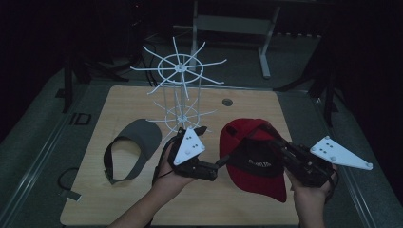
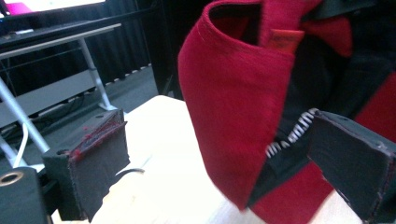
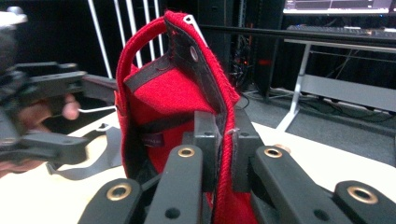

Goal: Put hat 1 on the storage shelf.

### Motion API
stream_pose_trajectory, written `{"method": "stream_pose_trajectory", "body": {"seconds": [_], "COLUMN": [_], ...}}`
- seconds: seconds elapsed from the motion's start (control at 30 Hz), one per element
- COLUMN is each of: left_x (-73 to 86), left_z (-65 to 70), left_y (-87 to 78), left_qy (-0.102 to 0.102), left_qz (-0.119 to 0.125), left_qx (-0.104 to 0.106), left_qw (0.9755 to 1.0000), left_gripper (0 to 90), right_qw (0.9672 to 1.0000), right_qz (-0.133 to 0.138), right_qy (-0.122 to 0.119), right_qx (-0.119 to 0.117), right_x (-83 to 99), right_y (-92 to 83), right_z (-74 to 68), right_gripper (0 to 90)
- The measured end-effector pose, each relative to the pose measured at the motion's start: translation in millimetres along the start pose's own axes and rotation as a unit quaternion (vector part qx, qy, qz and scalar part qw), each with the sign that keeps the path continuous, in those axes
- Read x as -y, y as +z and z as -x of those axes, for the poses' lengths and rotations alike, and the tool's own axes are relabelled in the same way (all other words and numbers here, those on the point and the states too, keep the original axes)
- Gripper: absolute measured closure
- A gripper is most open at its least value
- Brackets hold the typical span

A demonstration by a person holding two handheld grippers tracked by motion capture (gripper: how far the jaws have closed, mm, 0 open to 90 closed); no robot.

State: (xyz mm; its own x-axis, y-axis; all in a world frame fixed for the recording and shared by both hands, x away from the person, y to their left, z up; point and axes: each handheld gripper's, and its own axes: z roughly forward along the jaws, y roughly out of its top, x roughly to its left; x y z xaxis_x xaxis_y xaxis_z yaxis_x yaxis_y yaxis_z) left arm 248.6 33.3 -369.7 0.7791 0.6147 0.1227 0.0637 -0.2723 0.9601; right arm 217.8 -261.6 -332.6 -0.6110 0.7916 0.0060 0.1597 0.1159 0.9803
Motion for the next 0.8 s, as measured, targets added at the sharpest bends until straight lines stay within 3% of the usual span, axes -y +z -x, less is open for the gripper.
{"method": "stream_pose_trajectory", "body": {"seconds": [0.2, 0.33, 0.43, 0.6, 0.73, 0.8], "left_x": [-12.6, -17.2, -23.4, -28.3, -33.5, -34.5], "left_z": [1.8, 2.8, -0.4, -3.3, 2.5, 4.2], "left_y": [16.3, 23.6, 31.7, 41.5, 49.3, 53.3], "left_qy": [0.002, 0.011, -0.004, -0.02, 0.002, 0.0], "left_qz": [-0.003, -0.01, -0.017, -0.023, -0.035, -0.035], "left_qx": [0.002, -0.005, -0.008, 0.0, 0.006, 0.007], "left_qw": [1.0, 0.9999, 0.9998, 0.9995, 0.9994, 0.9994], "left_gripper": [5.9, 12.2, 16.5, 37.5, 53.1, 61.2], "right_qw": [0.9999, 0.9998, 0.9996, 0.9994, 0.9995, 0.9995], "right_qz": [0.002, 0.004, 0.01, 0.01, 0.009, 0.008], "right_qy": [-0.007, -0.009, -0.014, -0.018, -0.016, -0.013], "right_qx": [-0.012, -0.017, -0.021, -0.026, -0.026, -0.026], "right_x": [-2.4, -3.5, -6.5, -8.1, -5.8, -4.3], "right_y": [-0.1, -0.4, -2.6, -3.2, -2.1, -2.2], "right_z": [-6.8, -9.0, -11.5, -12.2, -10.0, -8.3], "right_gripper": [85.0, 84.9, 85.0, 84.9, 84.9, 84.9]}}
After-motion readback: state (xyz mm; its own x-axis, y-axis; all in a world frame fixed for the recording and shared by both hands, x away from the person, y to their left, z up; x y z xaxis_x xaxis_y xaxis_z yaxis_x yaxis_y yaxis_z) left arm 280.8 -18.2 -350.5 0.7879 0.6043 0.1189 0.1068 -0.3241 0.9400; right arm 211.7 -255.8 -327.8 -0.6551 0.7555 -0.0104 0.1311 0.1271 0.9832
